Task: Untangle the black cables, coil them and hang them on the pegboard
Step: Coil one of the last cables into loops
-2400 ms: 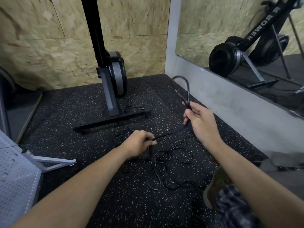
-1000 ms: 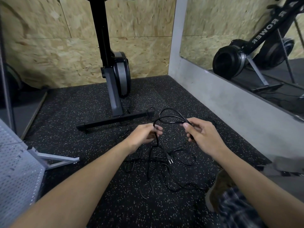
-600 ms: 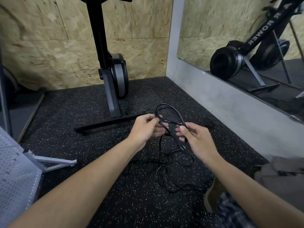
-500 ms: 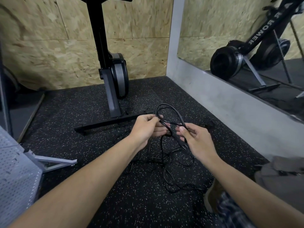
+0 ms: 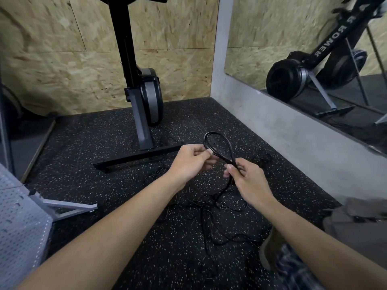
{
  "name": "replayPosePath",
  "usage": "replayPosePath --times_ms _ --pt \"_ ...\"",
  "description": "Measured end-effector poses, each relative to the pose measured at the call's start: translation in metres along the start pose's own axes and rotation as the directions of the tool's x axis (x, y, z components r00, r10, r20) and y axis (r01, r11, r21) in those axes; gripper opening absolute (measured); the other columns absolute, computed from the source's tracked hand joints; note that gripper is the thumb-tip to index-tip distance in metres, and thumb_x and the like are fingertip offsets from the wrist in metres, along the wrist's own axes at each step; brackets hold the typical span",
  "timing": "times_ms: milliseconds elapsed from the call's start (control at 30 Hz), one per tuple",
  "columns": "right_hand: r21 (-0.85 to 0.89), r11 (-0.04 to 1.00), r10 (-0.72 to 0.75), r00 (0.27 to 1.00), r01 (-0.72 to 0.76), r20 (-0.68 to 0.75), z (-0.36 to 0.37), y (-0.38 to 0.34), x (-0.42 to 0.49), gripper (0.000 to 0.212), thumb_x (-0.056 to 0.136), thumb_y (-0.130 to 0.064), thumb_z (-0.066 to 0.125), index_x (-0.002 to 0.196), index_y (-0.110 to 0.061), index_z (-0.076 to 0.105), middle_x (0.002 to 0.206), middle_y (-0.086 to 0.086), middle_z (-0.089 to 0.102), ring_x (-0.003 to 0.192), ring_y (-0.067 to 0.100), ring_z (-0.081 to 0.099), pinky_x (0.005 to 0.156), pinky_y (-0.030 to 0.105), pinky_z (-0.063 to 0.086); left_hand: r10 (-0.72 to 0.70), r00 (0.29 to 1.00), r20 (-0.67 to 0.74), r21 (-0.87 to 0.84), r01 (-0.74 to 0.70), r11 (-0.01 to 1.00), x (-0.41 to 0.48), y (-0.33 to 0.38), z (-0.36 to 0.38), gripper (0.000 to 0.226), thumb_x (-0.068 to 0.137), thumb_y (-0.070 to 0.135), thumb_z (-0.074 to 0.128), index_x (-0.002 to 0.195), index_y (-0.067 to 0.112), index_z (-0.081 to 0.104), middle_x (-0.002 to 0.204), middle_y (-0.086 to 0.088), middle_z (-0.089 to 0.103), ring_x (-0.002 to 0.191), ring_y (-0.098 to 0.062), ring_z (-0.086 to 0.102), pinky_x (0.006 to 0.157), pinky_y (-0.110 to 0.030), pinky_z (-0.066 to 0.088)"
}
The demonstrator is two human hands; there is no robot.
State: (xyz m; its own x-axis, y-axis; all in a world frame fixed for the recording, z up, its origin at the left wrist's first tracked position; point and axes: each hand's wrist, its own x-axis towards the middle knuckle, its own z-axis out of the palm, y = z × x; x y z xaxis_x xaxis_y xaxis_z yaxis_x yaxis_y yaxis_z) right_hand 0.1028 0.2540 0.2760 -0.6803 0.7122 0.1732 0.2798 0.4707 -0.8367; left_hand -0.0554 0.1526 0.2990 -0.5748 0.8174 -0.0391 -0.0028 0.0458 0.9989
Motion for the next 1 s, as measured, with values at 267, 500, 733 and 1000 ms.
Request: replayPosePath --times_ms 267,500,733,1000 --pt "0.319 0.947 -0.028 1.0 0.023 0.009 -0.01 -0.026 0.002 0.021 0.107 -0.017 0.055 0.1 -0.007 0.071 0.095 0.005 0.078 0.093 0.015 0.076 0.092 0.035 0.059 -0.124 0.909 0.398 0.476 -0.089 0.875 -0.008 -0.049 0.003 0.03 0.103 0.018 0.062 0.132 0.024 0.068 0.131 0.009 0.07 0.123 -0.004 0.062 0.109 -0.025 0.045" --pt "0.171 0.985 0.039 0.997 -0.026 -0.072 -0.024 -0.007 0.011 0.019 0.106 -0.022 0.057 0.095 -0.014 0.07 0.087 0.003 0.076 0.082 0.015 0.075 0.085 0.038 0.06 -0.027 0.952 0.306 0.695 -0.204 0.69 -0.003 -0.057 -0.013 0.024 0.104 0.039 0.062 0.095 0.02 0.074 0.089 0.01 0.076 0.085 -0.004 0.07 0.081 -0.025 0.052" --pt "-0.296 0.955 0.01 0.998 0.009 0.065 -0.028 0.006 0.017 0.017 0.11 -0.029 0.047 0.102 -0.018 0.059 0.08 -0.007 0.061 0.07 0.014 0.056 0.056 0.022 0.033 0.416 0.815 0.403 0.739 -0.558 0.378 -0.007 -0.021 -0.008 0.015 0.1 0.031 0.068 0.1 0.016 0.069 0.097 0.008 0.061 0.087 -0.01 0.059 0.079 -0.033 0.053" --pt "-0.293 0.95 0.009 0.927 0.109 0.375 -0.015 -0.009 -0.003 0.032 0.112 -0.034 0.037 0.115 -0.019 0.065 0.099 -0.002 0.065 0.09 0.008 0.059 0.075 0.025 0.043 0.615 0.747 0.252 0.681 -0.589 0.436 -0.011 -0.012 -0.012 0.023 0.085 0.029 0.085 0.09 0.016 0.067 0.088 0.009 0.061 0.079 -0.012 0.059 0.07 -0.04 0.053"
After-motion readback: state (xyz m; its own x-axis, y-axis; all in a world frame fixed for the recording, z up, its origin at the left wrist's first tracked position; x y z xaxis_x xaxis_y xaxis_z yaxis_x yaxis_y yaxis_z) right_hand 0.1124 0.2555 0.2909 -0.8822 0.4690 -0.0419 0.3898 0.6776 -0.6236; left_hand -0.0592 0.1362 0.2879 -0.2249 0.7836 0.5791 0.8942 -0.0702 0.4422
